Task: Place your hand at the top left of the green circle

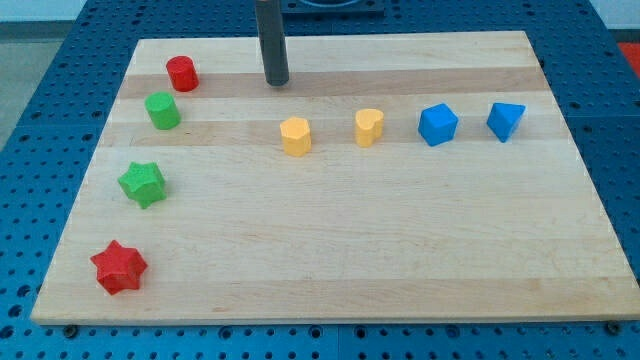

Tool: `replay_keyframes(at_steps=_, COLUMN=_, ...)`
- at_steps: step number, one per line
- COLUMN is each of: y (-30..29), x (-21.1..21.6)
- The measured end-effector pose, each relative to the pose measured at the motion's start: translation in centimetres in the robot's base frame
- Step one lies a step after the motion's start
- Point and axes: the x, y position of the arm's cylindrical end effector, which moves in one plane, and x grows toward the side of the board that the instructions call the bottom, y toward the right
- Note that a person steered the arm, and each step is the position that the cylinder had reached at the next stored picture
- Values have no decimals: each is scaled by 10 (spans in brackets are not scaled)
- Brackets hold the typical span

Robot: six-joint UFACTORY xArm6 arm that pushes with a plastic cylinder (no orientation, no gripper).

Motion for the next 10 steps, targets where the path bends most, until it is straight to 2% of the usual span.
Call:
replay_keyframes(at_steps=1, y=-33, x=16)
replay_keyframes(at_steps=2, y=-35, x=16)
replay_keyframes(at_steps=3, y=-90, x=16)
replay_keyframes(at_steps=4, y=-111, x=17)
replay_keyframes(at_steps=7, y=-133, x=24)
replay_keyframes(at_steps=9, y=-182, x=24)
replay_keyframes(at_steps=10, y=-182, x=27)
